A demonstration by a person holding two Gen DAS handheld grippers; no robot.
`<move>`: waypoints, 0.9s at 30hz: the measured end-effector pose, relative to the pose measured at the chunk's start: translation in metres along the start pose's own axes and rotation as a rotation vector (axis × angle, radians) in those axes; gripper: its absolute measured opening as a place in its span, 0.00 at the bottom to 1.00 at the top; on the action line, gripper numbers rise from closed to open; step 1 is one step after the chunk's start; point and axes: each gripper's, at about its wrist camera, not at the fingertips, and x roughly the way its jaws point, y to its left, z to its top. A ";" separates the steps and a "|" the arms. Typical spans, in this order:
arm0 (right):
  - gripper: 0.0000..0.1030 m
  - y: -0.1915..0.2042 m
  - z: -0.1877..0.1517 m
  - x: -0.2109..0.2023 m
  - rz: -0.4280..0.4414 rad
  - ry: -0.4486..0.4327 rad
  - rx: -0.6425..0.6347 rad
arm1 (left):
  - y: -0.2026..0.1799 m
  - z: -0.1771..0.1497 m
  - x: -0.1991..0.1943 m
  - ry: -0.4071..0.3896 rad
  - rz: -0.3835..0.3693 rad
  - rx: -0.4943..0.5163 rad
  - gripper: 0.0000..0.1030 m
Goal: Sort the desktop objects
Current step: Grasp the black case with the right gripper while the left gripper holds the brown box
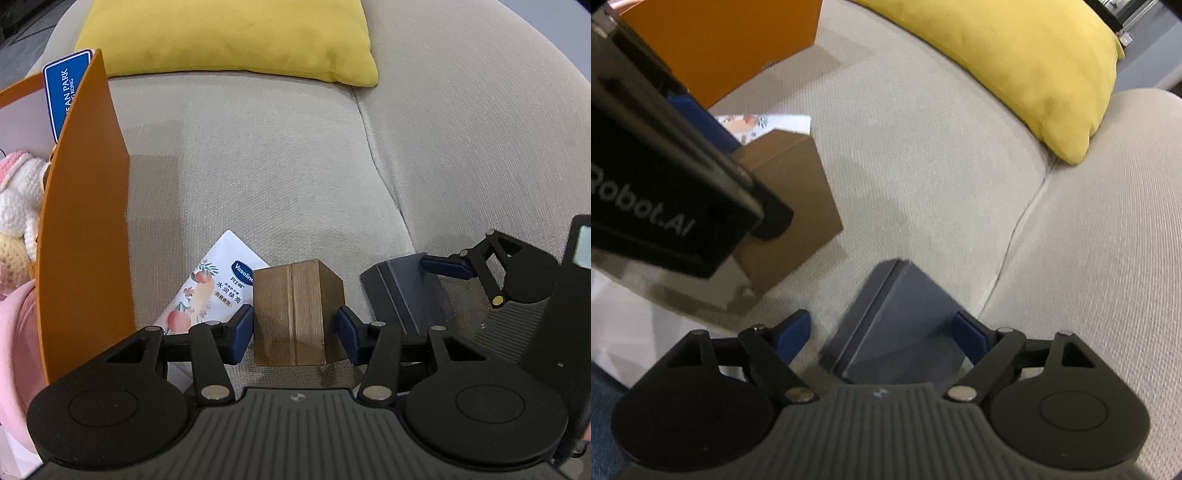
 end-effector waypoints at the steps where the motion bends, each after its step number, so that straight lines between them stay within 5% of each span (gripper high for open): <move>1: 0.83 -0.001 0.000 0.001 -0.006 0.003 -0.002 | 0.000 0.001 -0.001 0.002 -0.001 -0.001 0.55; 5: 0.67 -0.003 -0.003 -0.002 -0.059 0.003 -0.012 | 0.001 0.000 -0.003 0.006 -0.006 -0.006 0.55; 12: 0.49 -0.014 -0.016 -0.016 -0.031 0.014 0.119 | 0.002 -0.001 -0.005 0.009 -0.010 -0.010 0.55; 22: 0.41 -0.050 -0.036 -0.072 0.267 0.003 0.509 | 0.002 0.000 -0.008 0.007 -0.008 -0.002 0.55; 27: 0.35 -0.054 -0.045 -0.061 0.203 0.079 0.553 | -0.004 0.003 -0.005 -0.003 0.013 0.022 0.55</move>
